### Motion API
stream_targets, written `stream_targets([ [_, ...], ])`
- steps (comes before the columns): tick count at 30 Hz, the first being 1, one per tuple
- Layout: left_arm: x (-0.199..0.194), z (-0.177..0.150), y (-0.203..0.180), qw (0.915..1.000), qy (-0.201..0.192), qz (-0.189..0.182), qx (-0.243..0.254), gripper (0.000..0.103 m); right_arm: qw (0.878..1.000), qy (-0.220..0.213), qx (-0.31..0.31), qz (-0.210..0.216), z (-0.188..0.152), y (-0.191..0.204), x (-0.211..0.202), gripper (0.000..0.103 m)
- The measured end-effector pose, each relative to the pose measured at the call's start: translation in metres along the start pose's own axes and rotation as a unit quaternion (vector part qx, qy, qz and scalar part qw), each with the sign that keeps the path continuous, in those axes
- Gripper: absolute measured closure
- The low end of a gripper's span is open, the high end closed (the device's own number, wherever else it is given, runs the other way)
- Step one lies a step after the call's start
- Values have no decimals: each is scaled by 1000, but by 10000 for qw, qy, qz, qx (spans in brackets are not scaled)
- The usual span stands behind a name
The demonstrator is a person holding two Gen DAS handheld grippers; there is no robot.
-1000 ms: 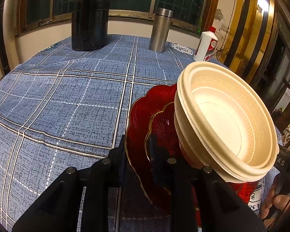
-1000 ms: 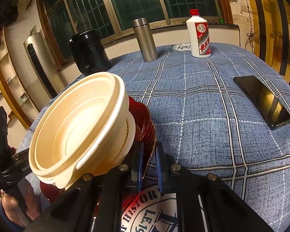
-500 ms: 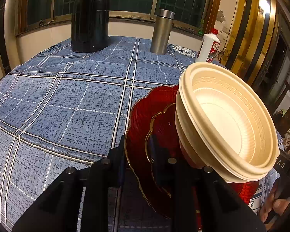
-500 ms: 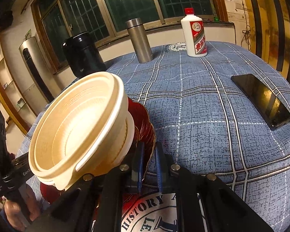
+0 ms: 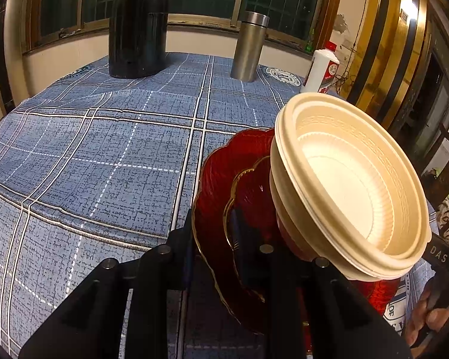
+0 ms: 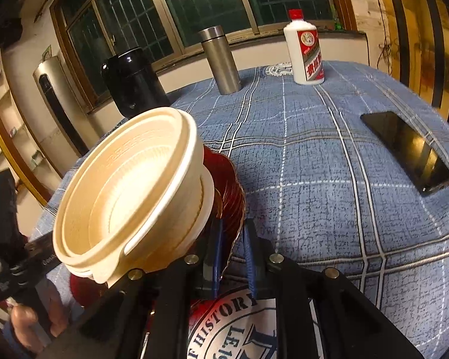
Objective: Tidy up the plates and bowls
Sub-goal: 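Press the beige plate down into the stacked plates with both grippers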
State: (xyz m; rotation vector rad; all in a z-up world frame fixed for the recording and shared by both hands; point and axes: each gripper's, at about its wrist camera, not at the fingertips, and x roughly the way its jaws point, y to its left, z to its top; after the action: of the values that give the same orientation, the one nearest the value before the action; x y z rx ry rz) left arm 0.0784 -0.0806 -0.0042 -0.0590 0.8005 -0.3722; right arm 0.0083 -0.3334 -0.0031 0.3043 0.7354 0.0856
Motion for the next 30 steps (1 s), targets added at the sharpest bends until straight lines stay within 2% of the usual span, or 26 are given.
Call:
stream_targets([
  [5,-3,-2,-1,9999,122,-17,1,85,9999,75,-9,-119,-2,3,-3,91],
  [11,-4,5,0,9987,448,-115,-215,85,9996,164,197,-122,3,2,-9,92],
  [16,-7,8,-4,9992,335,-44,-215,85,9997,50,65,-250,8,8,-15,92],
  [20,4,3,1,9985,460,-49,-291,85,9996,93,144,-234,5,4,-9,92],
  [30,1,2,-4,9998,89,73,-141,85,9993,-17,-7,-378,1,4,-1,93],
])
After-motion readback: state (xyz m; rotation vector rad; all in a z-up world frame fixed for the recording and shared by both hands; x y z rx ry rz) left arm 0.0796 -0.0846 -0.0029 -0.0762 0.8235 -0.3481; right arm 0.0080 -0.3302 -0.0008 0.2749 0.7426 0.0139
